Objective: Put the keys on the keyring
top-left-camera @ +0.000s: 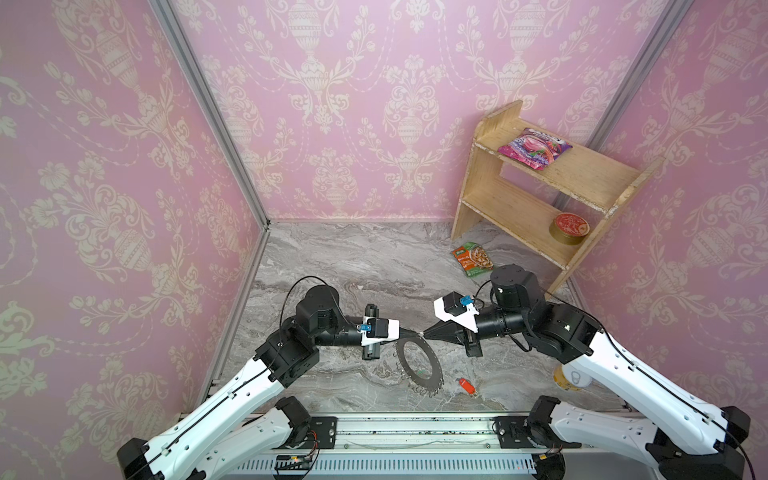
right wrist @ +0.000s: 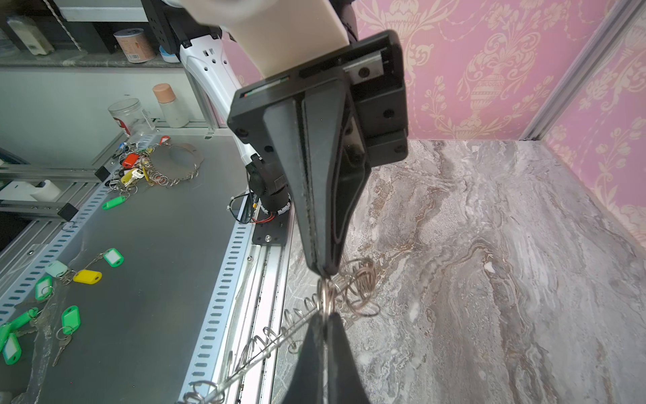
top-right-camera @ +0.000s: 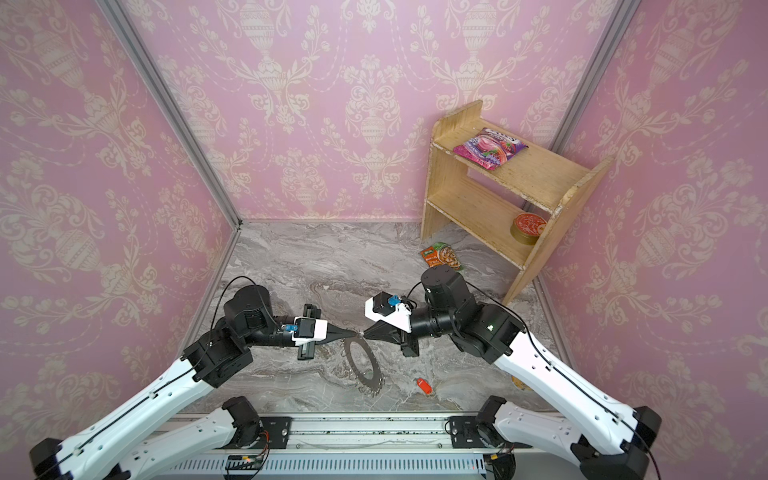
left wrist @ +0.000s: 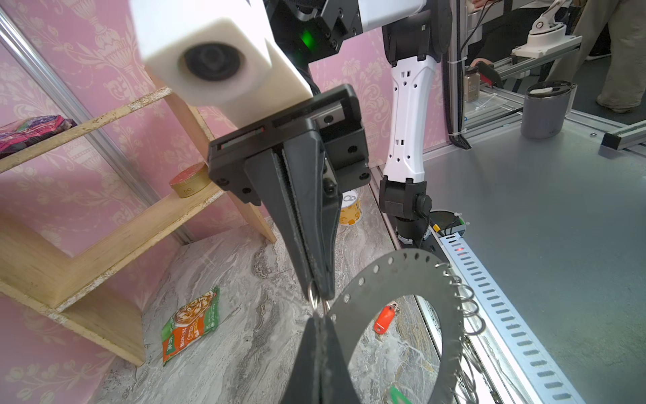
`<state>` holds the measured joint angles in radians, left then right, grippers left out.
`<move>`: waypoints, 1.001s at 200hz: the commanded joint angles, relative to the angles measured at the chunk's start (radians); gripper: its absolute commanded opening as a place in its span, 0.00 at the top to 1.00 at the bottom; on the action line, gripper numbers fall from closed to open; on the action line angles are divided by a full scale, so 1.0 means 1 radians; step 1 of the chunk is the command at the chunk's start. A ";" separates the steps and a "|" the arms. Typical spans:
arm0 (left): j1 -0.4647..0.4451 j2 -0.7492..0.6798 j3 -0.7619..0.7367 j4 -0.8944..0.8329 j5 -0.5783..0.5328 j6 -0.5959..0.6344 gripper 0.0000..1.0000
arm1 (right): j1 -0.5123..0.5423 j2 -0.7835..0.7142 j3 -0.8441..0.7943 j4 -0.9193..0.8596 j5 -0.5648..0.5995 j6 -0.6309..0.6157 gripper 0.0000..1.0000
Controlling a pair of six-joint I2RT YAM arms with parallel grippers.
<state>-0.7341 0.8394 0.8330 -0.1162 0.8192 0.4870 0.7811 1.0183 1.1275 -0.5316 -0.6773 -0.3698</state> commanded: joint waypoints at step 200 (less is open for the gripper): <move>-0.079 0.161 0.185 -0.137 -0.126 -0.162 0.82 | 0.061 -0.010 0.096 -0.087 0.281 -0.029 1.00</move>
<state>-0.7982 0.9920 0.9745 -0.2142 0.7063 0.3447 0.8398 1.0088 1.1923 -0.6292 -0.4141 -0.3855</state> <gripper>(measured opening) 0.195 0.043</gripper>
